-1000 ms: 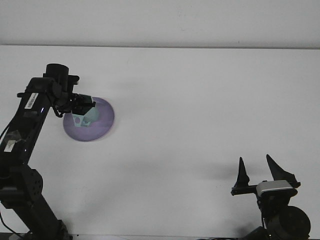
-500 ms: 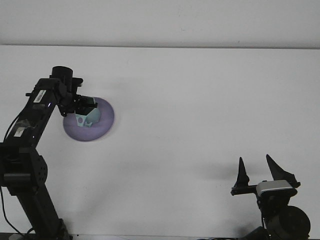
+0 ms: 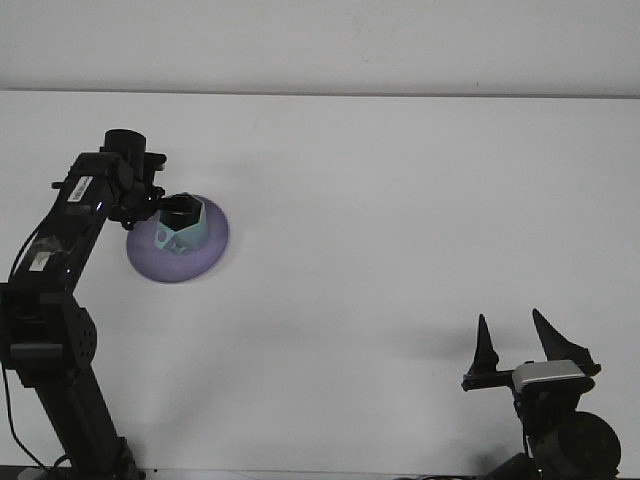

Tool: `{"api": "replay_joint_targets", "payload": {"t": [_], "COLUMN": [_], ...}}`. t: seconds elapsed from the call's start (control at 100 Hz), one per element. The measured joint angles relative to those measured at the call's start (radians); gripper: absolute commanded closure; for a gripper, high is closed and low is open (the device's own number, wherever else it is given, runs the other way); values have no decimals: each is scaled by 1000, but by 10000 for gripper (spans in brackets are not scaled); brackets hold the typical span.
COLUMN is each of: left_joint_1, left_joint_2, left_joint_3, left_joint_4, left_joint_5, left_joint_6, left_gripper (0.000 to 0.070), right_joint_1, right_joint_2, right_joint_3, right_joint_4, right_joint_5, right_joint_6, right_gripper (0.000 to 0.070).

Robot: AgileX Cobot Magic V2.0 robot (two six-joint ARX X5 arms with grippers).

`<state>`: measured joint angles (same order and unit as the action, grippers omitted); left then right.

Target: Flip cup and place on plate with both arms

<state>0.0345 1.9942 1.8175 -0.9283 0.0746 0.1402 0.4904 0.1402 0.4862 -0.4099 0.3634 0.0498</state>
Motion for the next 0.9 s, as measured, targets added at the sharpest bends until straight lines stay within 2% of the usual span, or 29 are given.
{"api": "replay_joint_targets", "payload": {"t": [0.15, 0.35, 0.4, 0.45, 0.56, 0.58, 0.72, 0.76, 0.86, 0.9], "left_joint_1": [5, 30, 38, 45, 49, 49, 42, 41, 41, 41], "left_joint_2": [-80, -322, -382, -437, -545, -563, -708, -753, -866, -914], "left_joint_3": [50, 61, 62, 63, 63, 63, -3, -50, -220, -307], "left_joint_4": [-36, -38, -39, -41, -84, -90, -47, -21, 78, 133], "left_joint_5": [3, 6, 6, 6, 6, 6, 7, 7, 7, 7], "left_joint_6": [-8, -35, -47, -58, -71, -71, -72, -72, -72, -72], "left_gripper": [166, 180, 256, 361, 700, 697, 687, 687, 687, 687], "right_joint_1": [0, 0, 0, 0, 0, 0, 0, 0, 0, 0], "right_joint_2": [0, 0, 0, 0, 0, 0, 0, 0, 0, 0], "right_joint_3": [0, 0, 0, 0, 0, 0, 0, 0, 0, 0], "right_joint_4": [0, 0, 0, 0, 0, 0, 0, 0, 1, 2], "right_joint_5": [0, 0, 0, 0, 0, 0, 0, 0, 1, 0], "right_joint_6": [0, 0, 0, 0, 0, 0, 0, 0, 0, 0], "right_gripper": [178, 178, 178, 178, 180, 186, 347, 427, 692, 700]}}
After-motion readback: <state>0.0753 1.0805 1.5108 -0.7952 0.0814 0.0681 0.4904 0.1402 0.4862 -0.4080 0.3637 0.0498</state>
